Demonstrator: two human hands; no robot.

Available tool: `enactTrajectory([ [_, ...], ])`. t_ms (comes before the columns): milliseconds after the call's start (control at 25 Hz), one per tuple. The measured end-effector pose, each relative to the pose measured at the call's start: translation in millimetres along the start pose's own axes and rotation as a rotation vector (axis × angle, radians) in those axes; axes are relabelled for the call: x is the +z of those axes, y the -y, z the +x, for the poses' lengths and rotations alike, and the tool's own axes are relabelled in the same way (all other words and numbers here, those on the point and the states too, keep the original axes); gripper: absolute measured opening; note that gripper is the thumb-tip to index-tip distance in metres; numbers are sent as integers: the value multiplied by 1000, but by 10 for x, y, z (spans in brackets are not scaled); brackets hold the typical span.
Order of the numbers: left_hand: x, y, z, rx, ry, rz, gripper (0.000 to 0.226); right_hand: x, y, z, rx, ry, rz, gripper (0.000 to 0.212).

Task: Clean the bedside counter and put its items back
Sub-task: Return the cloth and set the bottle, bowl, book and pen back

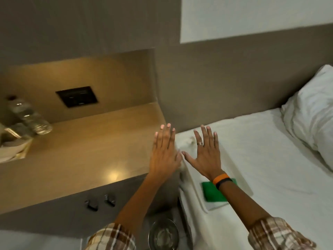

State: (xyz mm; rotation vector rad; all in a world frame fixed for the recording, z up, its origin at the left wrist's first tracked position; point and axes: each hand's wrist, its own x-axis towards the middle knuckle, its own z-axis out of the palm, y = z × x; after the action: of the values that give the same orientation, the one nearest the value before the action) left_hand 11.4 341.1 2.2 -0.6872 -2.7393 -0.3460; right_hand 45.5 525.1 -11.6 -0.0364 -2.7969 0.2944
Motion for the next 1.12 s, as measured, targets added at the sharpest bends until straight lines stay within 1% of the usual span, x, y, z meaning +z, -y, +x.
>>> enactTrajectory([
  [200,-466,1160,-470,-194,-37,123,89,111,1244,406,-174,10,-25,98],
  [320,-729,1891,-838,-273,-43,181,88,296,2081,505,-245,32,30,98],
  [480,-956,2837,-1284,-397,30,213,87,686,3103,598,-309,74,108,99],
  [600,-1060,3628,-1562,-485,90,198,88,1043,3861,659,-339,158,160,100],
  [680,-1098,4130,-1675,-530,111,138,89,1275,4325,714,-327,225,204,98],
  [800,-1129,4669,-1686,-541,113,-9,88,1507,4836,885,-255,305,296,93],
  [920,-1172,5126,-1503,-526,62,-99,87,1670,5274,1240,-234,337,385,87],
  [1000,-1182,5368,-1357,-510,25,-111,85,1758,5499,1514,-214,326,419,85],
  [1120,-1071,5509,-1351,-438,15,-31,82,1896,5746,1850,-172,306,430,85],
])
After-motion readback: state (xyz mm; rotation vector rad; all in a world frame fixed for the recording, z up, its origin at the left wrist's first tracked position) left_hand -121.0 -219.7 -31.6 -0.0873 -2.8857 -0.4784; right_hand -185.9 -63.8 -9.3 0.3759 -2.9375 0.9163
